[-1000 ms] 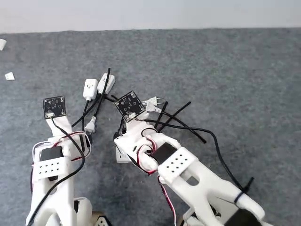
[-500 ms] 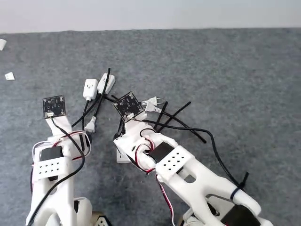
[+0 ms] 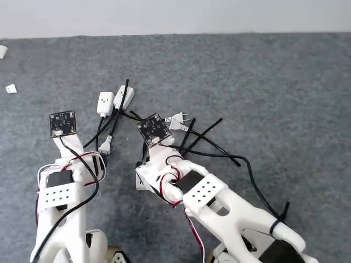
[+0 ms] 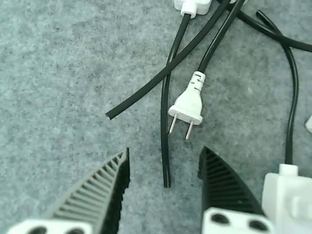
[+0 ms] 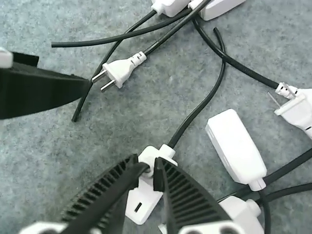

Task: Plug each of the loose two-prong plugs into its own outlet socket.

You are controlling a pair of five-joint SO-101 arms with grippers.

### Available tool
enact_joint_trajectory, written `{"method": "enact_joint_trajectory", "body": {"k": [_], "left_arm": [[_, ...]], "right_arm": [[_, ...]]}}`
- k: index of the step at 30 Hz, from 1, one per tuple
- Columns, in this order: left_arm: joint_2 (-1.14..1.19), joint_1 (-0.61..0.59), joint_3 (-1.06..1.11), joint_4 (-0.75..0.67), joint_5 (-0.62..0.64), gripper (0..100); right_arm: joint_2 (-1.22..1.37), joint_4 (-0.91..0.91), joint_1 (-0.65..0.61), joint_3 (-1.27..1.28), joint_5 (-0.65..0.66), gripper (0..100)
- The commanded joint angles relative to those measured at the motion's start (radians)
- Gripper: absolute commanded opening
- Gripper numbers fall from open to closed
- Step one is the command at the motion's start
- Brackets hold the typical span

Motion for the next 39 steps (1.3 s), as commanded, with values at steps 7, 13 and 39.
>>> {"method": "enact_joint_trajectory", "body": {"k": [7, 13, 39], "left_arm": [[0.003, -0.006, -0.041, -0.028, 0.002, 22], [0.003, -0.006, -0.039, -0.028, 0.002, 22], [0.003, -0.006, -0.041, -0.028, 0.000, 22]], "right_arm": [[0.223, 0.148, -0.002, -0.173, 0.020, 0.9], [0.243, 0.179, 0.002, -0.189, 0.021, 0.9], [0.240, 0.292, -0.084, -0.270, -0.180, 27.7]]}}
